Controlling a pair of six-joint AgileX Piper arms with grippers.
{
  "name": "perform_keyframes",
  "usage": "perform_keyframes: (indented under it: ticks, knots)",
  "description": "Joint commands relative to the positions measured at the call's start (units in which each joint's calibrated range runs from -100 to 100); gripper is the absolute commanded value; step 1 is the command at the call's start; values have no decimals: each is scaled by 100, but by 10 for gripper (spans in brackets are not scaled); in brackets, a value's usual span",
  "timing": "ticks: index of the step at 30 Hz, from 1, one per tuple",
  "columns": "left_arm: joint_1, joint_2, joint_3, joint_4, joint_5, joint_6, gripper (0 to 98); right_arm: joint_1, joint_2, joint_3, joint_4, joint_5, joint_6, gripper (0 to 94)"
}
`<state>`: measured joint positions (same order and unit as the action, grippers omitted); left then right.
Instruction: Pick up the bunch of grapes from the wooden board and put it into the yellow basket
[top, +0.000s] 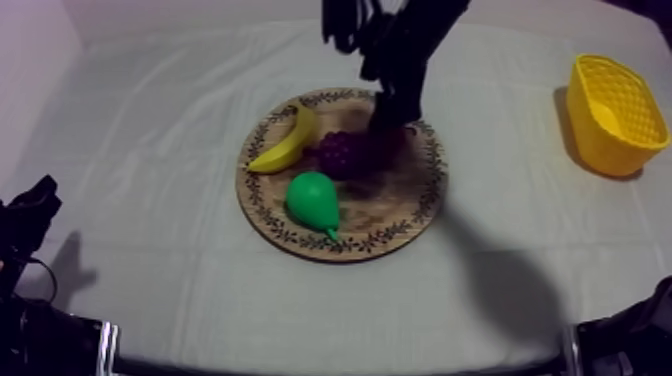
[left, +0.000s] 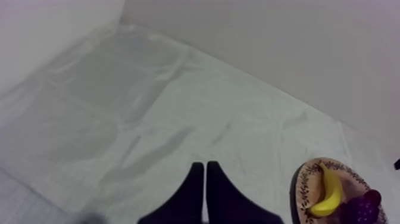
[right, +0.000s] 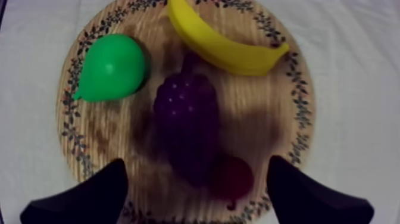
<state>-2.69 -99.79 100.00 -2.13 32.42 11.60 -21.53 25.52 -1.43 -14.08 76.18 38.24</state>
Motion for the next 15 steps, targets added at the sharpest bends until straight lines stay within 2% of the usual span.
perform_keyframes:
  ticks: [1,15]
  knots:
    - [-3,5,0,1,-1,0,1,-42,296,1,12,-102,16,788]
    - [-3,5,0,1,-1,0,1,-229,1701,-965,89,-317,-92,786]
